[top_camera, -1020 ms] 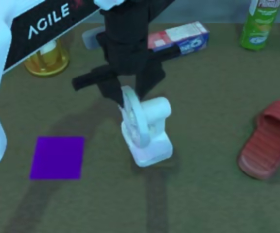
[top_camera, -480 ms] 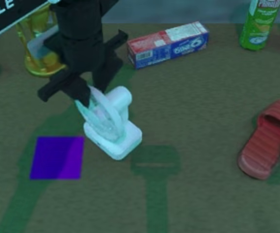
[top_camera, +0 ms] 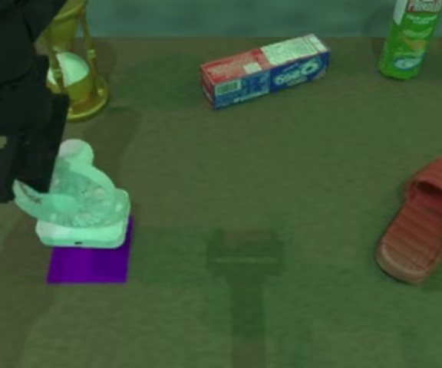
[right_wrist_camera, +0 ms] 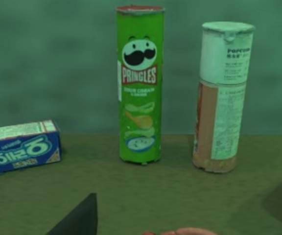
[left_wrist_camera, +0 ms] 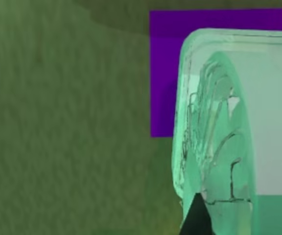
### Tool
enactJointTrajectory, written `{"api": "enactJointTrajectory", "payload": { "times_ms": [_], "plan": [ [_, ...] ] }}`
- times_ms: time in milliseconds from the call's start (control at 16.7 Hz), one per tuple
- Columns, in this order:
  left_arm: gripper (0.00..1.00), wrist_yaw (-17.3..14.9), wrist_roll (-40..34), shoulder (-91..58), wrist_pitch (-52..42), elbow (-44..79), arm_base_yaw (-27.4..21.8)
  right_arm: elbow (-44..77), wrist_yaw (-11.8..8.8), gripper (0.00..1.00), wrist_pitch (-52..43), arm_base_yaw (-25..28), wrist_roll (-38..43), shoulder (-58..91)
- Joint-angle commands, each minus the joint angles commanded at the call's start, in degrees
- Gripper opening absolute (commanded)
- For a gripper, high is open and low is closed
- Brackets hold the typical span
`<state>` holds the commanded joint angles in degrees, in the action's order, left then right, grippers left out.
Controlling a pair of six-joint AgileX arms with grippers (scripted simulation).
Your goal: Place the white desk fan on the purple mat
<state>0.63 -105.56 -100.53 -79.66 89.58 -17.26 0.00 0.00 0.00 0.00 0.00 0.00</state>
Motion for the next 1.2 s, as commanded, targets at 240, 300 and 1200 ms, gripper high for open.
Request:
{"api": "enactJointTrajectory", "payload": {
  "times_ms": [240, 300, 1200],
  "plan": [
    [0.0, 0.05, -2.39, 1.73, 0.53, -2.25, 1.47, 0.0, 0.0, 1.0, 0.0, 0.0, 0.0, 0.0],
    [0.0, 0.05, -2.39, 1.73, 0.53, -2.25, 1.47, 0.0, 0.0, 1.0, 0.0, 0.0, 0.0, 0.0],
    [0.3, 0.05, -2.39, 0.77, 8.26, -9.03, 1.45, 0.0, 0.0, 1.0, 0.0, 0.0, 0.0, 0.0]
  ]
}}
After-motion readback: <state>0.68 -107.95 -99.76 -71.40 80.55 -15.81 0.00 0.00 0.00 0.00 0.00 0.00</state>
